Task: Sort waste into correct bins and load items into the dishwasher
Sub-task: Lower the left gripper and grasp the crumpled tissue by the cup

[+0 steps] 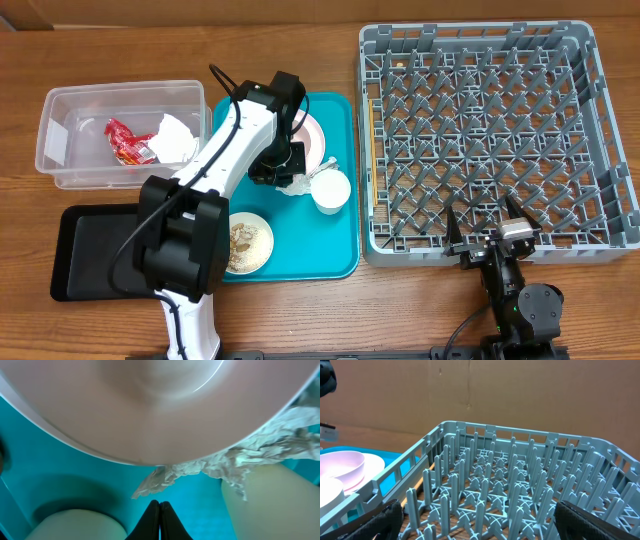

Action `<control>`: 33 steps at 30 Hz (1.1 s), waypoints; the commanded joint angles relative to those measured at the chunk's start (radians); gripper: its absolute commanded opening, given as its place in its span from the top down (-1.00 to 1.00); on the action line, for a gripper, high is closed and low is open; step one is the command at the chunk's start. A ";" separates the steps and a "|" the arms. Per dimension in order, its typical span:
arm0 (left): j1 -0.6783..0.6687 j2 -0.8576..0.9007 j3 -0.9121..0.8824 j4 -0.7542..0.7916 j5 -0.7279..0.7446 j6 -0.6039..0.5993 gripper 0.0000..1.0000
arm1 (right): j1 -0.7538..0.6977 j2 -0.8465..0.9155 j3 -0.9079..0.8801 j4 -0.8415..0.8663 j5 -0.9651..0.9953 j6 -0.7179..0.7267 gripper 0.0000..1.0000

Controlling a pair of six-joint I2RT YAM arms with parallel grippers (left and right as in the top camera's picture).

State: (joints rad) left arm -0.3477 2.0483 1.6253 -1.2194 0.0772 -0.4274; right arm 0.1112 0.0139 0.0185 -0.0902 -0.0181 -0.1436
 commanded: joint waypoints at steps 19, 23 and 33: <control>-0.022 -0.006 -0.060 0.072 -0.078 0.001 0.00 | -0.007 -0.011 -0.010 0.006 0.005 -0.003 -1.00; -0.022 -0.006 -0.073 0.083 -0.081 0.001 -0.04 | -0.007 -0.011 -0.010 0.006 0.005 -0.003 -1.00; -0.027 -0.006 -0.076 0.100 -0.077 0.000 0.02 | -0.007 -0.011 -0.010 0.006 0.005 -0.003 -1.00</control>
State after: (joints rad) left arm -0.3626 2.0483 1.5562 -1.1248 0.0063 -0.4202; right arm 0.1108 0.0135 0.0185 -0.0895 -0.0181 -0.1436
